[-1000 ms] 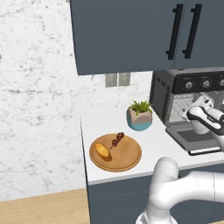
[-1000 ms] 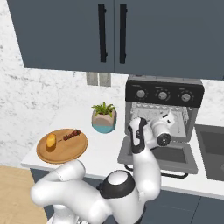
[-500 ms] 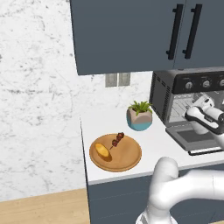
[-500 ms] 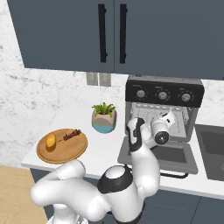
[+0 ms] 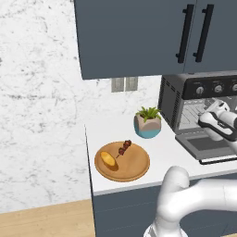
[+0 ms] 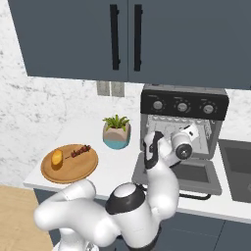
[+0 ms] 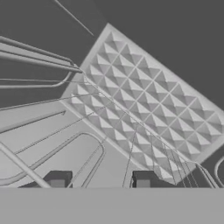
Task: Pick up the kebab skewer and baguette bread, and place them inside the toaster oven. Close the toaster oven door and start by setting the timer.
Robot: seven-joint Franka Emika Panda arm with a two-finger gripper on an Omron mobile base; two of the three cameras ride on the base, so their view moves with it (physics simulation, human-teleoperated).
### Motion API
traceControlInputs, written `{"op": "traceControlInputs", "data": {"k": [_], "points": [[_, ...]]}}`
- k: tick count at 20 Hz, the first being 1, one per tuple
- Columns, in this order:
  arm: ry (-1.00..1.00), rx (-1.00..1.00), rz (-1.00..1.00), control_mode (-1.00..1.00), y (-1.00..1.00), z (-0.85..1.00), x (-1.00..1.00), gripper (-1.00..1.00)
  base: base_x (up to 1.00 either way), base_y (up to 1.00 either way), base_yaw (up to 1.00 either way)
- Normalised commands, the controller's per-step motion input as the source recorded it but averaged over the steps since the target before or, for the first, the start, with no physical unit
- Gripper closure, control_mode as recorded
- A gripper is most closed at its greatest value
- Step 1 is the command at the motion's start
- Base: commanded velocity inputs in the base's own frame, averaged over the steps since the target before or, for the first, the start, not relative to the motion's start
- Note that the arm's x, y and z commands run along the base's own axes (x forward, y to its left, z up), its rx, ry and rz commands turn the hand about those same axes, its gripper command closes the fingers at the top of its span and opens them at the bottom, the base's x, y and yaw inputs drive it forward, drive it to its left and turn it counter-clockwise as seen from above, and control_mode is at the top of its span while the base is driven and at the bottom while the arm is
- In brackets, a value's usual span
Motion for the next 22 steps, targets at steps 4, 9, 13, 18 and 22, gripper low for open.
{"op": "traceControlInputs", "data": {"k": [4,9,13,18,22], "points": [[0.0,0.05,0.0,-1.0,-0.14,0.01,-0.17,1.0,0.0,0.0,0.0],[0.0,0.06,0.0,-1.0,-0.12,0.03,-0.3,1.0,0.0,0.0,0.0],[0.0,0.06,0.0,-1.0,-0.13,0.01,-0.51,1.0,0.0,0.0,0.0],[0.03,0.07,0.0,-1.0,-0.23,0.09,-0.62,1.0,0.0,0.0,0.0],[0.05,0.08,0.0,-1.0,-0.22,0.1,-0.67,1.0,0.0,0.0,0.0]]}}
